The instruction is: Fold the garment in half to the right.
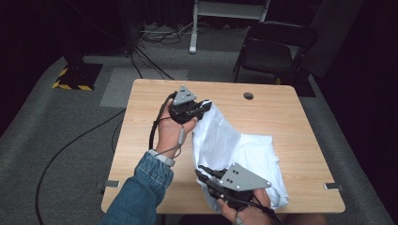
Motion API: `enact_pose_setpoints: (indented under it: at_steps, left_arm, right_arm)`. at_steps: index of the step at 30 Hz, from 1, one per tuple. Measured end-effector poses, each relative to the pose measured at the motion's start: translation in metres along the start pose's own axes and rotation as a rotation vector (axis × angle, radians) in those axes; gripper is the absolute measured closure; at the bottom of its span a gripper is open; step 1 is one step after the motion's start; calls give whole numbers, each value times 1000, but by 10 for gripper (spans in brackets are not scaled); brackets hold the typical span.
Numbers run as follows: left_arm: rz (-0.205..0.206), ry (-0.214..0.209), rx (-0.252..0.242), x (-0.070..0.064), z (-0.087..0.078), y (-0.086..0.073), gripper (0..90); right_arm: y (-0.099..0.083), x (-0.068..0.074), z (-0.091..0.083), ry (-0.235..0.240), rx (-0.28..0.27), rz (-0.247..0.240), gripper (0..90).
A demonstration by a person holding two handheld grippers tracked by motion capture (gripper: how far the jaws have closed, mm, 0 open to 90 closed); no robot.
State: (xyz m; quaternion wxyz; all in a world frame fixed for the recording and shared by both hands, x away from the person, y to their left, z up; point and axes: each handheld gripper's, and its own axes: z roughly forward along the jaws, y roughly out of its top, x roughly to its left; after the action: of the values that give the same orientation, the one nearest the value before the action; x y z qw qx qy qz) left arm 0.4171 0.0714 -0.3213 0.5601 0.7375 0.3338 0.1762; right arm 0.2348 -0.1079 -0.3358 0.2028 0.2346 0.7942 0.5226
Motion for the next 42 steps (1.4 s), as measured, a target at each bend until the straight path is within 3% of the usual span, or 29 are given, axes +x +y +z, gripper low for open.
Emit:
enact_pose_setpoints:
  at_steps: [3,9,14,18,30,42]
  left_arm:
    - [9,3,-9,-2,0,6,838]
    - [24,-18,-22,-28,31,13,836]
    - [27,-54,-30,-52,60,15,838]
    - [29,-65,-24,-63,75,17,838]
    - [37,-66,26,-81,116,22,838]
    - [24,-64,62,-89,151,20,840]
  right_arm:
    - [7,4,6,15,-24,1,819]
    - [4,-5,-5,-10,-43,11,818]
    - [-4,-22,-35,-54,-50,21,818]
    - [-11,-34,-58,-90,-52,21,818]
    - [-23,-65,-90,-136,-48,38,817]
    - [-42,-93,-108,-173,-28,80,817]
